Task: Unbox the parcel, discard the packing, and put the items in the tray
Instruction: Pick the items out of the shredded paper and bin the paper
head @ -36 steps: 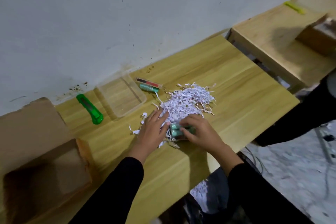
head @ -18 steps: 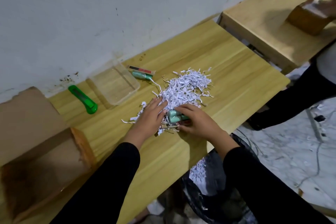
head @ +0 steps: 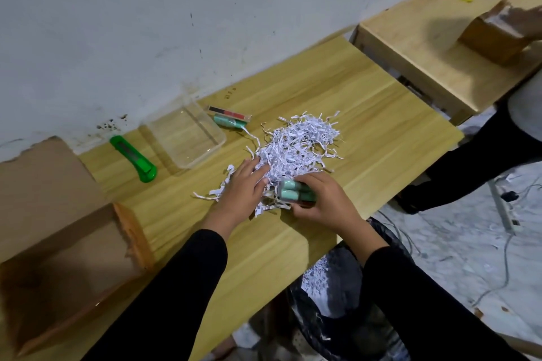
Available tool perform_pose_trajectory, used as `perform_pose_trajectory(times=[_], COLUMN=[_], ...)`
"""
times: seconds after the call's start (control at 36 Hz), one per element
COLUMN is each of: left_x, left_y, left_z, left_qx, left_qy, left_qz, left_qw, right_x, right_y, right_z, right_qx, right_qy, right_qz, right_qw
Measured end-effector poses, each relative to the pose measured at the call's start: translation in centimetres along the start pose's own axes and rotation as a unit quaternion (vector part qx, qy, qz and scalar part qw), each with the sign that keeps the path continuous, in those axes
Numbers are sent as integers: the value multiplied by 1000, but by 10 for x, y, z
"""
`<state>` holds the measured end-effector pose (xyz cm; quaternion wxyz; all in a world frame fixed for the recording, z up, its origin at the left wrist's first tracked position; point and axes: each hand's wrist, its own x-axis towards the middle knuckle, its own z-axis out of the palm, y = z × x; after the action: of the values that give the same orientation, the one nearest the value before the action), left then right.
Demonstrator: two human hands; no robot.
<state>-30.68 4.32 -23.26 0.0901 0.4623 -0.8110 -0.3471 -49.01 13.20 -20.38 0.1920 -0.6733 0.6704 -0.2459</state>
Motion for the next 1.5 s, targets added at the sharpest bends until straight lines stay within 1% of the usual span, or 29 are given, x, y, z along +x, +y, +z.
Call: perform_pose_trajectory(times=[0.06,0.22,0.31,0.36,0.47,0.56,0.61,0.69,0.81,0.97,1.08,1.22,1.31,1.5], left_x=[0,-1,-1,-2,-4,2,10,22,39,54,52,50,46,32], left_y=[1,4,5,5,8,12,15,15,16,12,8,6,6,7], left_z=[0,-1,-2,-3,-9,-12,-13,-11,-11,-8,-5,-7,-7,-1], left_qx=[2,27,34,32,17,40,34,34,43,62,70,80,102,97], left_qy=[-2,2,2,1,38,71,75,65,70,42,14,2,-7,-19], left_qz=[0,-6,-8,-11,-24,-33,-44,-59,-58,-73,-81,-71,-58,-28], left_qw=[1000,1000,999,999,999,996,996,996,995,995,994,994,993,995], right_x=[-1,17,44,65,107,134,149,166,186,206,213,219,221,215], right_y=[0,-3,-8,-12,-16,-13,-9,-3,1,2,0,-4,-8,-16], right_z=[-7,-33,-44,-47,-42,-30,-21,-11,1,15,25,30,30,27], right_qx=[13,74,75,77,67,51,46,35,18,-4,-7,-3,5,6], right_qy=[10,85,121,130,96,64,53,39,5,-16,-25,-15,-26,-54], right_qz=[30,72,70,65,69,87,95,106,88,70,74,78,81,71], right_qw=[999,991,987,986,991,993,993,993,996,997,997,997,996,996])
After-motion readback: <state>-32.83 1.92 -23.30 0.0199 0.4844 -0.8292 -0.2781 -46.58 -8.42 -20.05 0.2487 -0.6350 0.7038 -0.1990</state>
